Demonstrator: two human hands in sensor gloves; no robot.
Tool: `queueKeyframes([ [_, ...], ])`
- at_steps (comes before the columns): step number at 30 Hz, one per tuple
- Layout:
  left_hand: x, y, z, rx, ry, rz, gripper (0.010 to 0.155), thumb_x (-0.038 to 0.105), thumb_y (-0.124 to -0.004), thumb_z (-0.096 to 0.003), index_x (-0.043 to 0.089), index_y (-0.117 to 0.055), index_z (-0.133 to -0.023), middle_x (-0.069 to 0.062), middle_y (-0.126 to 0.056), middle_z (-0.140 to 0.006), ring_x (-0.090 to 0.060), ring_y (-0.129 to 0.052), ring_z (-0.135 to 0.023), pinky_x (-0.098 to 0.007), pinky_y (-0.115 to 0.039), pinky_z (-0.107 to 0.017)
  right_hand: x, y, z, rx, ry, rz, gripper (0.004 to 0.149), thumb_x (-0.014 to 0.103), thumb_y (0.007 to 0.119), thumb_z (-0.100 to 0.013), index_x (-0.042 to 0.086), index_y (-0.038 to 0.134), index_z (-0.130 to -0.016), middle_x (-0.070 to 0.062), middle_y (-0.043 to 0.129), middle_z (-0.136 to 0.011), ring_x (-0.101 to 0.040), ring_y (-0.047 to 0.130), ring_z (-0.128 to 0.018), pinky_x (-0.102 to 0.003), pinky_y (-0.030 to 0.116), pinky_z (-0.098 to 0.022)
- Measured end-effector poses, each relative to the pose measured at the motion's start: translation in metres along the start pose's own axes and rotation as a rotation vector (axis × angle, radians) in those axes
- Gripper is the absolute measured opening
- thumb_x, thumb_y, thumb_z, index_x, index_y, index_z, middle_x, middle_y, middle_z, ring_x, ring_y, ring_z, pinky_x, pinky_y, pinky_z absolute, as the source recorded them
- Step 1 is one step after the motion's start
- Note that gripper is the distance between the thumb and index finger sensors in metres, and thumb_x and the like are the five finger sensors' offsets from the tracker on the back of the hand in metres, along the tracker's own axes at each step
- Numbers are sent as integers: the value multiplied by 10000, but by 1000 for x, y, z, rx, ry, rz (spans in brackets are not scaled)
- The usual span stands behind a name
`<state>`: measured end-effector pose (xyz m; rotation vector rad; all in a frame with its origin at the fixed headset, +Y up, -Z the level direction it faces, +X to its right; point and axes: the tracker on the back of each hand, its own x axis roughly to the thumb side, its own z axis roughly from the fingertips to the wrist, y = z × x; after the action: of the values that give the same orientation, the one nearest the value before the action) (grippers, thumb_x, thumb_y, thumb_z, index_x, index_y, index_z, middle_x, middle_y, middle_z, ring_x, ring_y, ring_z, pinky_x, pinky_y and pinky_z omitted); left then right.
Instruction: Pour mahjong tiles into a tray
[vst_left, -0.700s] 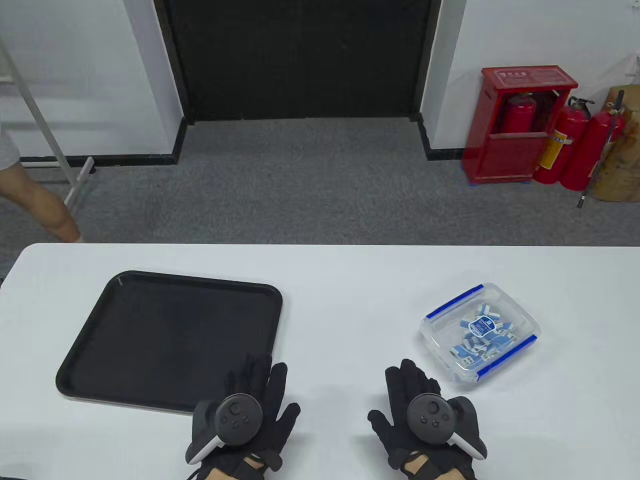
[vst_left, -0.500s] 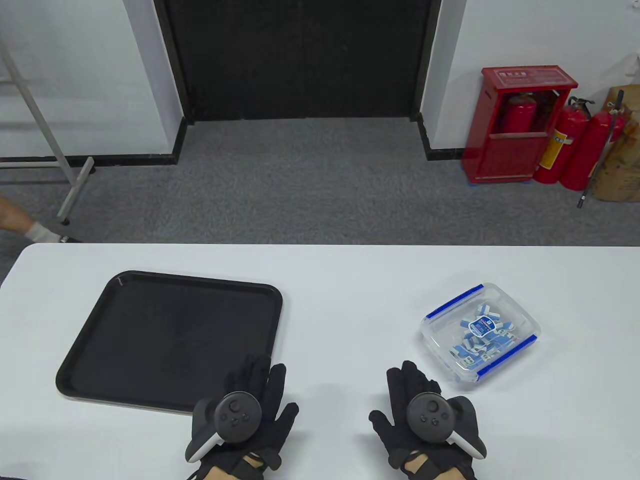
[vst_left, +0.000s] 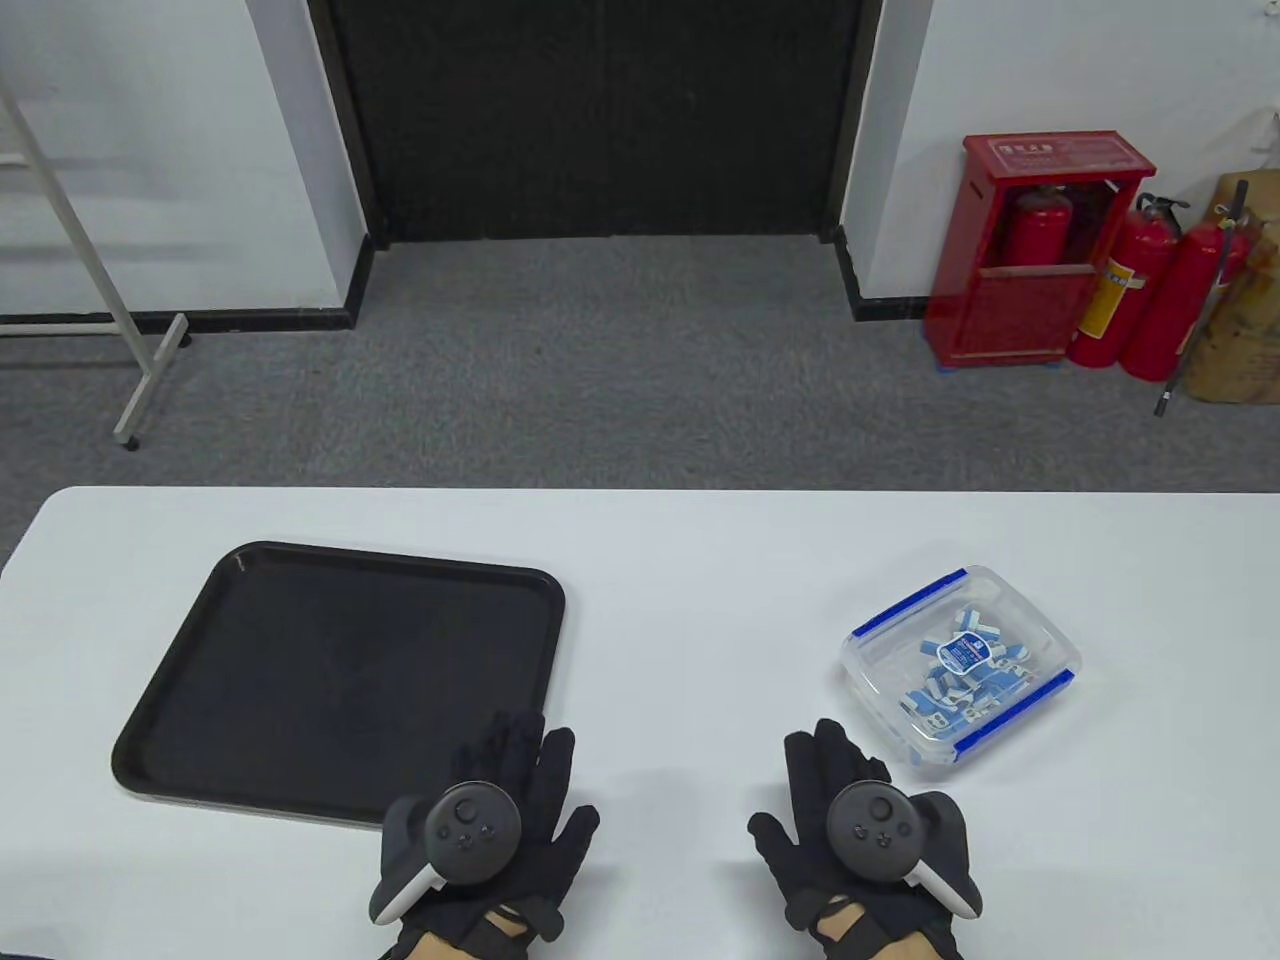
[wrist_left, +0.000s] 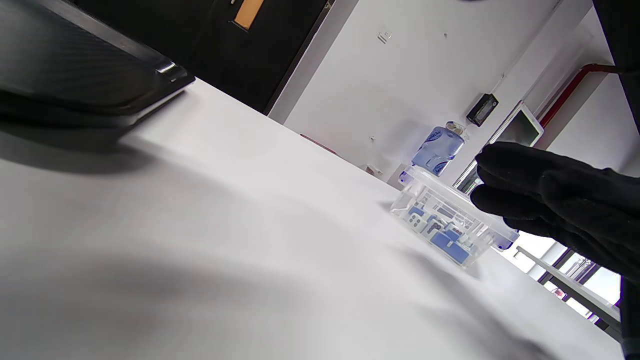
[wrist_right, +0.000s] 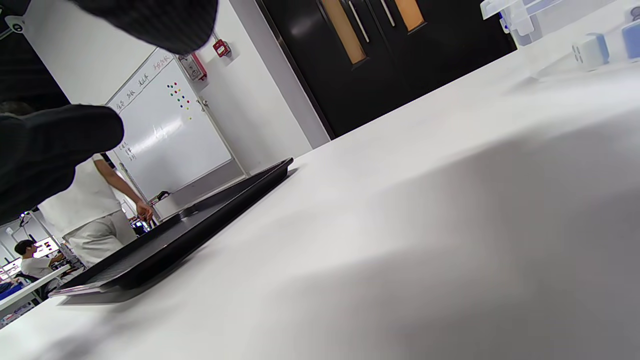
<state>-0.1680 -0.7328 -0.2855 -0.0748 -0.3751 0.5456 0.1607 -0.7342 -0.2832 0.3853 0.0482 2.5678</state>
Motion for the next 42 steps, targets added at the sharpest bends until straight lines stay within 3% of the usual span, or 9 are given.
queueKeyframes([
  [8, 1, 0, 1, 2, -8, 30, 748, 579, -590, -539, 209, -313, -1126, -85, -128, -1170, -319, 72, -1043, -576, -31, -639, -13, -11, 1, -81, 43, -26, 803, 508, 684, -452, 44, 354, -1019, -328, 249, -1032, -593, 412, -926, -738, 337, -629],
  [13, 2, 0, 1, 1, -11, 49, 747, 575, -590, -541, 200, -317, -1126, -96, -138, -1168, -326, 67, -1042, -577, -32, -638, -31, -29, 5, -189, 117, -52, 796, 495, 702, -444, 25, 399, -1010, -347, 345, -1017, -584, 548, -863, -717, 457, -590],
  [24, 6, 3, 4, 6, -20, 94, 745, 566, -590, -542, 181, -331, -1126, -118, -166, -1167, -337, 55, -1042, -578, -35, -635, -98, -75, 33, -467, 418, -199, 794, 485, 716, -439, -13, 435, -990, -390, 517, -916, -495, 756, -640, -651, 616, -423],
  [33, 13, 5, 9, 7, -46, 130, 743, 563, -589, -543, 174, -339, -1126, -131, -179, -1167, -348, 45, -1042, -580, -38, -635, -135, -71, 48, -508, 619, -320, 799, 469, 713, -441, -24, 391, -982, -390, 530, -896, -464, 785, -594, -617, 649, -380],
  [42, 17, 5, 12, -7, -60, 168, 740, 555, -587, -545, 162, -348, -1125, -146, -195, -1164, -360, 33, -1042, -582, -42, -634, -146, -62, 52, -527, 681, -474, 814, 464, 700, -448, -50, 337, -965, -395, 630, -827, -423, 870, -483, -580, 716, -293],
])
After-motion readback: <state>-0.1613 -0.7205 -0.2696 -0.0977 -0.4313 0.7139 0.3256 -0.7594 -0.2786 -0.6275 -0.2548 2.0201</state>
